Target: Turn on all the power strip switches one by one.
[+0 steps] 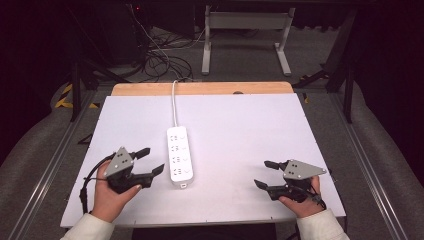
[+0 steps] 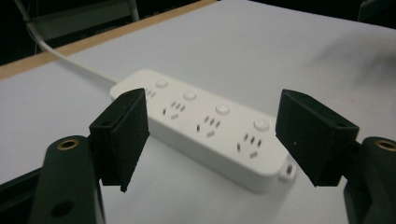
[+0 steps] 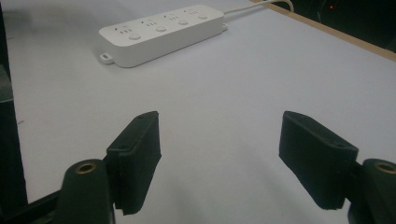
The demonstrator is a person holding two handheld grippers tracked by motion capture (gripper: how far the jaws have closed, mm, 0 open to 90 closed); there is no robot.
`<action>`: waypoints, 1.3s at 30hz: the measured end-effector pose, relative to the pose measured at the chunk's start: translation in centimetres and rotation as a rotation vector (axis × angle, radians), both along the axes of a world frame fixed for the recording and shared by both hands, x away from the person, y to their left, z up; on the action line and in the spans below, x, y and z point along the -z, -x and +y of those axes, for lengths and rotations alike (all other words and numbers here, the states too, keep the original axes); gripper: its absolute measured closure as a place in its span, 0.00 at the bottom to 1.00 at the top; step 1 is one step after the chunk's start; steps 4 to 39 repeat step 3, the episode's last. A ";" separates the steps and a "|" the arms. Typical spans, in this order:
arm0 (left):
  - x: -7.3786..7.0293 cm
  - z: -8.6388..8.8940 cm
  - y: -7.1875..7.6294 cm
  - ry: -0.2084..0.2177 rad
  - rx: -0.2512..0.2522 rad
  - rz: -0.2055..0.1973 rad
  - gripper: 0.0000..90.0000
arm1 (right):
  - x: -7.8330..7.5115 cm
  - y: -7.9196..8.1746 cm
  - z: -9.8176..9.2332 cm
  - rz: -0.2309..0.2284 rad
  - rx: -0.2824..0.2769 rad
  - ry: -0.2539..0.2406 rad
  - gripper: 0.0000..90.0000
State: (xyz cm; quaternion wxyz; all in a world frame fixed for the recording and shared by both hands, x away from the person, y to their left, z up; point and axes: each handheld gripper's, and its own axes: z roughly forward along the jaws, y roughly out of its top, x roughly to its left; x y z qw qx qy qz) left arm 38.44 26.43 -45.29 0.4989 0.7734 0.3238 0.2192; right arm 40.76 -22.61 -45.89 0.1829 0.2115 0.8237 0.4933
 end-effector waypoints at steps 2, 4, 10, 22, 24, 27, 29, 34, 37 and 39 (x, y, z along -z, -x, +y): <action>0.7 1.0 0.8 -0.005 -0.027 -0.006 0.25 | 0.0 0.0 0.0 0.001 0.000 0.000 0.33; 1.0 1.4 1.1 -0.006 -0.044 -0.012 0.24 | 0.0 0.0 0.0 0.002 0.000 0.000 0.33; 1.0 1.4 1.1 -0.006 -0.044 -0.012 0.24 | 0.0 0.0 0.0 0.002 0.000 0.000 0.33; 1.0 1.4 1.1 -0.006 -0.044 -0.012 0.24 | 0.0 0.0 0.0 0.002 0.000 0.000 0.33; 1.0 1.4 1.1 -0.006 -0.044 -0.012 0.24 | 0.0 0.0 0.0 0.002 0.000 0.000 0.33; 1.0 1.4 1.1 -0.006 -0.044 -0.012 0.24 | 0.0 0.0 0.0 0.002 0.000 0.000 0.33; 1.0 1.4 1.1 -0.006 -0.044 -0.012 0.24 | 0.0 0.0 0.0 0.002 0.000 0.000 0.33; 1.0 1.4 1.1 -0.006 -0.044 -0.012 0.24 | 0.0 0.0 0.0 0.002 0.000 0.000 0.33; 1.0 1.4 1.1 -0.006 -0.044 -0.012 0.24 | 0.0 0.0 0.0 0.002 0.000 0.000 0.33; 1.0 1.4 1.1 -0.006 -0.044 -0.012 0.24 | 0.0 0.0 0.0 0.002 0.000 0.000 0.33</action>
